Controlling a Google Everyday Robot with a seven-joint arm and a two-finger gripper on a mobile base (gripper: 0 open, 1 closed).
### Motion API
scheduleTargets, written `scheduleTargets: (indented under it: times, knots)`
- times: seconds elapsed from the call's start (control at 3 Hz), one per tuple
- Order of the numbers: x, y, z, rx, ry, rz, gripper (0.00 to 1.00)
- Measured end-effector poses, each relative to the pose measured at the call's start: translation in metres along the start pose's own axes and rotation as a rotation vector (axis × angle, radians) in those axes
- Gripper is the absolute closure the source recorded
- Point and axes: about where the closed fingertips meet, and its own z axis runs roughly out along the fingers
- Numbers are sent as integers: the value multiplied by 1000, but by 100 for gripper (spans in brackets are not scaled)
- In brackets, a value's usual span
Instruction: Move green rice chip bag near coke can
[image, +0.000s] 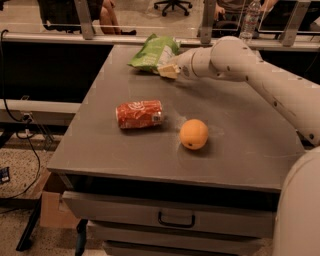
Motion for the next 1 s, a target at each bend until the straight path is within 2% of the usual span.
scheduleTargets:
  times: [0.33,0.67,1.0]
  knots:
    - [-1,-2,-1,-2,-2,-14,99]
    - [-4,-11,-12,13,-7,-19,100]
    - [-10,-18,-37,14,0,-32,100]
